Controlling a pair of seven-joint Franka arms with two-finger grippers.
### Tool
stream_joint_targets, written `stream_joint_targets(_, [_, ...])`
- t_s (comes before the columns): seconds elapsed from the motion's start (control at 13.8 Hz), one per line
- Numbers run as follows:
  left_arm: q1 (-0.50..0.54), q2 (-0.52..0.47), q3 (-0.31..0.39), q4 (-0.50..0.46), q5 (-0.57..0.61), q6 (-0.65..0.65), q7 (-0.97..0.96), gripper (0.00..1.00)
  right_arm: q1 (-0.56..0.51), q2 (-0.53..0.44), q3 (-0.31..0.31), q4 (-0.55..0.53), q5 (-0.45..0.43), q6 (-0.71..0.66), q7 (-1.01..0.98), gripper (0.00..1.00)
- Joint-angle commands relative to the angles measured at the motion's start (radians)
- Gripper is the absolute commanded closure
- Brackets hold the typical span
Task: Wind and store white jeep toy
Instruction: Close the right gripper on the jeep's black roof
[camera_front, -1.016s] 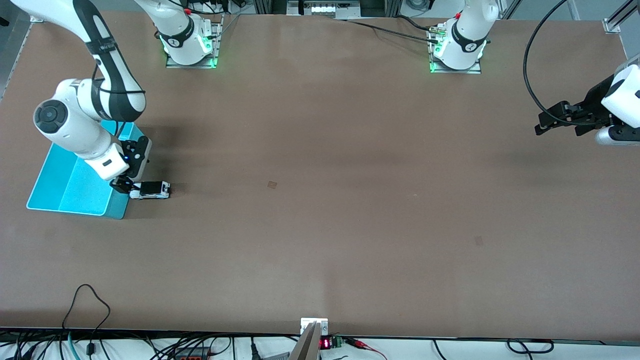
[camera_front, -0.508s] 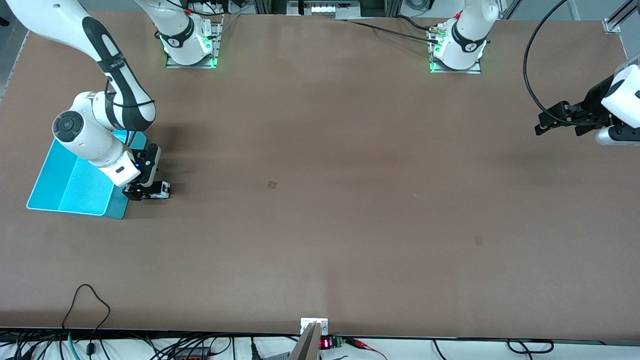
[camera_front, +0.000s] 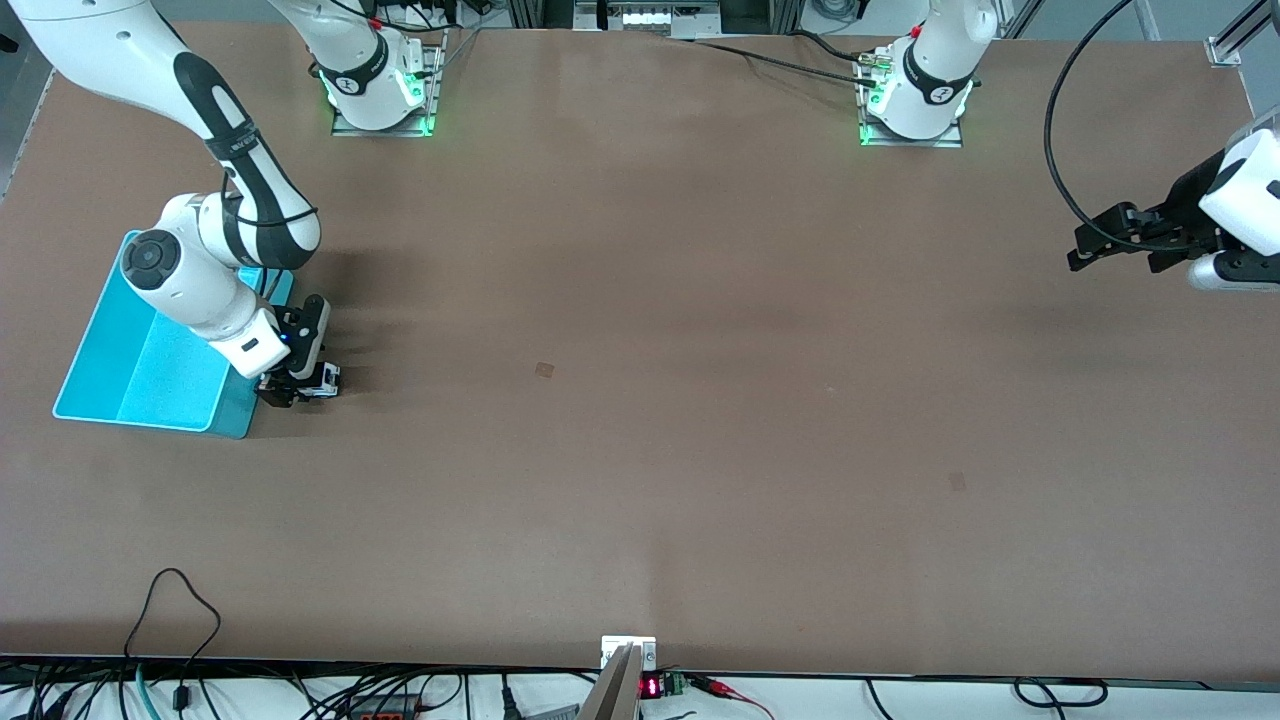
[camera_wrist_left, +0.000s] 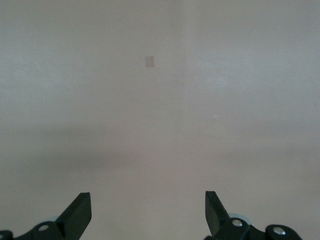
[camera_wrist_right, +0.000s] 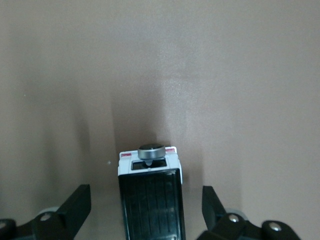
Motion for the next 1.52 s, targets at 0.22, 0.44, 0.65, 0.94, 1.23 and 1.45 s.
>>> stream_joint_targets(0.22, [-0.002, -0.021, -0.018, -0.014, 0.027, 0.009, -0.006, 0.0, -0.023, 0.014, 0.015, 0.008, -0.018, 0.015, 0.002, 0.86])
stream_joint_targets(0.44, [-0.002, -0.022, -0.018, -0.012, 0.027, 0.002, -0.015, 0.0, -0.017, 0.0, 0.016, 0.022, 0.005, 0.01, 0.049, 0.95])
stream_joint_targets(0.65, [-0.002, -0.021, -0.018, -0.011, 0.027, 0.009, -0.016, 0.0, -0.005, -0.082, 0.02, 0.027, 0.004, -0.063, 0.265, 0.97])
stream_joint_targets(0.94, [-0.001, -0.018, -0.013, -0.011, 0.026, 0.011, -0.016, 0.0, -0.001, -0.19, 0.021, 0.036, 0.004, -0.152, 0.54, 1.0])
stream_joint_targets(1.23, [0.011, -0.01, -0.002, -0.011, 0.024, 0.014, -0.014, 0.0, -0.024, -0.246, 0.021, 0.109, 0.007, -0.284, 0.657, 1.0])
stream_joint_targets(1.45, [0.016, -0.008, -0.004, -0.009, 0.026, 0.022, -0.014, 0.0, -0.066, -0.27, -0.005, 0.112, 0.016, -0.321, 0.763, 1.0])
